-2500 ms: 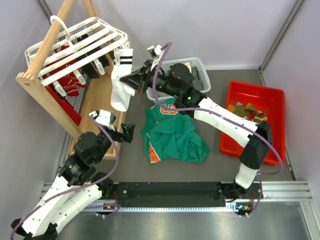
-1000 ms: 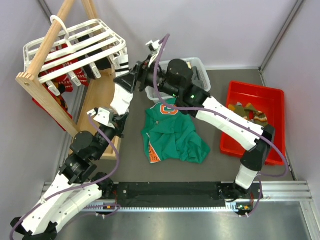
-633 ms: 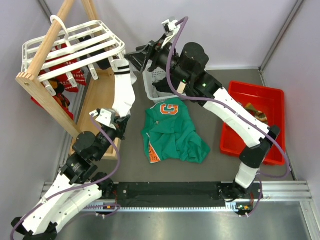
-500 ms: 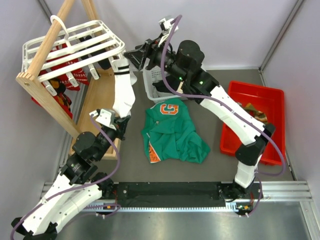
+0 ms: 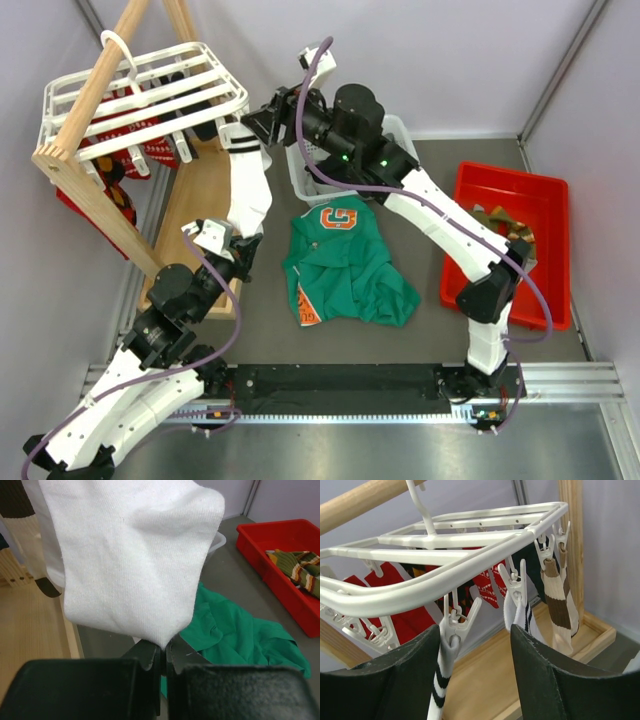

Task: Remove the socks clipped to the hanger

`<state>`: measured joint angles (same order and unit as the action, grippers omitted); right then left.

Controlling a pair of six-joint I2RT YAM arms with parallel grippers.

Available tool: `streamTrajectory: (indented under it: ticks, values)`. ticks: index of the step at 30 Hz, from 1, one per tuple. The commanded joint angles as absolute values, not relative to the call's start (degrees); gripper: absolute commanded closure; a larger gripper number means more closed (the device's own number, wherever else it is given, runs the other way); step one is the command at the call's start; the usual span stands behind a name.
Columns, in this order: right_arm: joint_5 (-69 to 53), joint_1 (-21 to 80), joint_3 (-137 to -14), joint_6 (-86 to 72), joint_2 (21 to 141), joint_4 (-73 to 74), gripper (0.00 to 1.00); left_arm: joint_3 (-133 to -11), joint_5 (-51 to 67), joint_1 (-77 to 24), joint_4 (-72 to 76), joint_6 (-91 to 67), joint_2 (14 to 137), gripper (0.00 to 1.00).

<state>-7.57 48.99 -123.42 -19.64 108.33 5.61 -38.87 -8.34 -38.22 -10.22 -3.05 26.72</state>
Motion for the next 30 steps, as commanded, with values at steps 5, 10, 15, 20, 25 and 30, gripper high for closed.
streamTrajectory:
  ticks: [5,10,15,20,25,30]
  values:
    - [-8.70,49.31,-130.51,-20.74,111.00,4.48,0.43,-38.41,-7.47,-38.32,-8.61,-3.43,26.28,1.00]
    - [-8.44,49.57,-132.18,-21.00,112.15,3.69,0.46,-38.50,-7.03,-38.32,-8.70,-3.43,26.37,1.00]
    - [-8.96,49.75,-134.73,-22.50,114.17,3.78,0.48,-38.41,-7.03,-38.32,-8.96,-3.43,26.10,1.00]
    - [-8.79,50.18,-135.00,-23.47,115.05,3.16,0.51,-38.41,-6.77,-38.32,-9.14,-3.34,26.19,1.00]
    - [-7.82,50.27,-134.82,-23.91,115.05,1.68,0.76,-38.32,-6.50,-38.32,-9.23,-3.34,26.19,1.00]
    - [-7.56,50.36,-134.74,-24.70,114.61,0.53,1.00,-38.76,-7.47,-38.32,-10.01,-4.39,26.54,1.00]
